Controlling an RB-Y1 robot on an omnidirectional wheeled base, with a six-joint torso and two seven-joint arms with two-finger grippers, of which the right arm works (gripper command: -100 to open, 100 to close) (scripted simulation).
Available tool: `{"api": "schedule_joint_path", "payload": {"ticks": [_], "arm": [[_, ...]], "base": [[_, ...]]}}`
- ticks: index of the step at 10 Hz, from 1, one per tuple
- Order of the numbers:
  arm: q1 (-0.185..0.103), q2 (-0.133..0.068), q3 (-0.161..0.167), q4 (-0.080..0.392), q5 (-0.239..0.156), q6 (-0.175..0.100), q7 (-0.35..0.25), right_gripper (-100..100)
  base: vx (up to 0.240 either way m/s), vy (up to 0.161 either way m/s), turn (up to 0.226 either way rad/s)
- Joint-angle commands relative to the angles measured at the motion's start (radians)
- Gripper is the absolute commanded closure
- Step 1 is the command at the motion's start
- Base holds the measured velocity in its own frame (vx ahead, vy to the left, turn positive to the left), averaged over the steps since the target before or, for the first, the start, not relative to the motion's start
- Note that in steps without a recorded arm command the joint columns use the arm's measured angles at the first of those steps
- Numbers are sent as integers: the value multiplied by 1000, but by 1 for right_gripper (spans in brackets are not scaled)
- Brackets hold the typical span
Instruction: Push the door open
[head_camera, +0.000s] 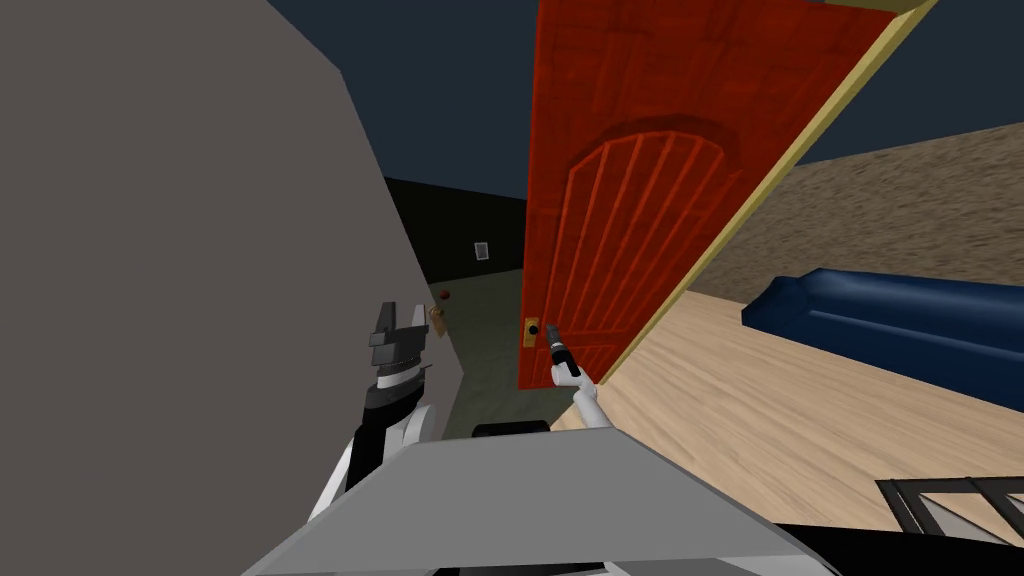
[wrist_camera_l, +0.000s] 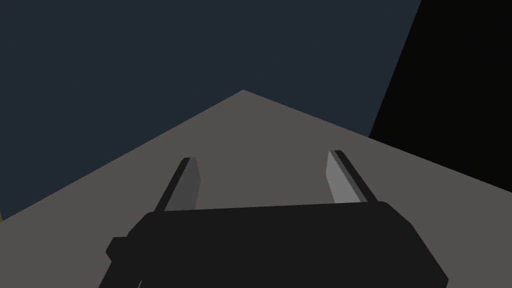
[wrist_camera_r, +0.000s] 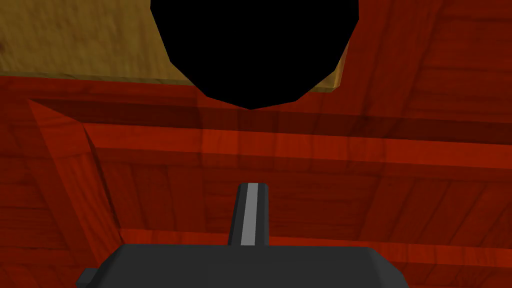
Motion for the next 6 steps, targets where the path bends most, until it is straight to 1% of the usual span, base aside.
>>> {"api": "schedule_joint_path", "payload": {"ticks": [1,4,6], "arm": [[1,3,7,-2,1,4,-4,-100],[2,14,23,-12,-2,16,-9,-100],[3,32,35,-20,-4,26,-14,-100]], "base": [[-225,52,18],[-257,75,3],[-240,69,5]]}}
